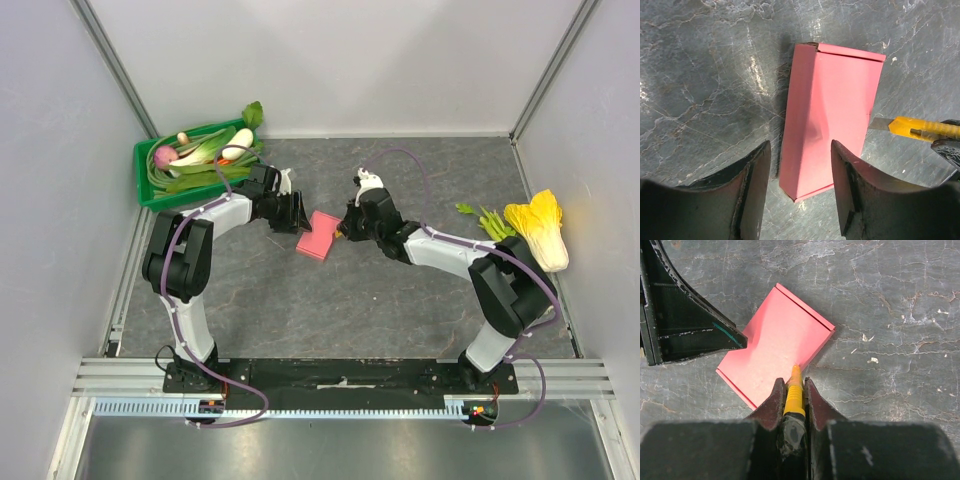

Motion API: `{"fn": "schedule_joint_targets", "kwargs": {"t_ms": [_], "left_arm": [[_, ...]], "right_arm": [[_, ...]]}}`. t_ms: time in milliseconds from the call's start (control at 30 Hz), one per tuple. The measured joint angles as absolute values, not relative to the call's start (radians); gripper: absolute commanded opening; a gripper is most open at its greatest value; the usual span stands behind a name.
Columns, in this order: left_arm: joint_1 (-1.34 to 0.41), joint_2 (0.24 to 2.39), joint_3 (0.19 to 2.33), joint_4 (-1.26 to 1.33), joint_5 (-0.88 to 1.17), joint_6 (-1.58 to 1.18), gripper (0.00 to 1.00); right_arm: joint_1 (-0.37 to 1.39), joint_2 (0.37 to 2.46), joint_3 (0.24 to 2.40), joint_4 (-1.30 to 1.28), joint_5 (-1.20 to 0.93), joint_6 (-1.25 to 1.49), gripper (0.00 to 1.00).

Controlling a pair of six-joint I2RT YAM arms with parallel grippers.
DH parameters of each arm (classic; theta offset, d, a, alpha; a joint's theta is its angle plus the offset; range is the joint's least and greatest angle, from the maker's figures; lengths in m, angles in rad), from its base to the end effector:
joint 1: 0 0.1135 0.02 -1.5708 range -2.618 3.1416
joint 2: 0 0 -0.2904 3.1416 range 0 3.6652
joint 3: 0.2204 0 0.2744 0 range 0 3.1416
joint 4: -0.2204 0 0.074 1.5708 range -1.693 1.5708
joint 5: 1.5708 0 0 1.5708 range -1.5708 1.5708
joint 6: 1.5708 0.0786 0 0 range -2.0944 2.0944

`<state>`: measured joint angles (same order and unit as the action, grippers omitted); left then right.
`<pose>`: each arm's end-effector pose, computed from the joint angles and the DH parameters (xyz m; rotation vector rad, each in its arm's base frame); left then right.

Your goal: Unpack the express box

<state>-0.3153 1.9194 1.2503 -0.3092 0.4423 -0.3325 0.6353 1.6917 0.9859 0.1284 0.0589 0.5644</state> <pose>0.4149 -0.1707 0.1471 0.1563 2.6054 -0.8080 0.3452 0.2488 0.1905 -0.0431 2.2149 0.6239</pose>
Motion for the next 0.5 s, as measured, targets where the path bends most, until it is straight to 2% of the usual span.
{"fn": "schedule_joint_targets", "kwargs": {"t_ms": [267, 500], "left_arm": [[-0.315, 1.919, 1.250, -0.309, 0.422, -0.332, 0.61], [-0.315, 1.920, 1.250, -0.308, 0.483, -0.333, 0.60]], "right_arm": [[0.631, 1.682, 0.967, 0.138, 0.063, 0.579, 0.00], [0.630, 1.681, 0.966, 0.138, 0.064, 0.583, 0.00]]}}
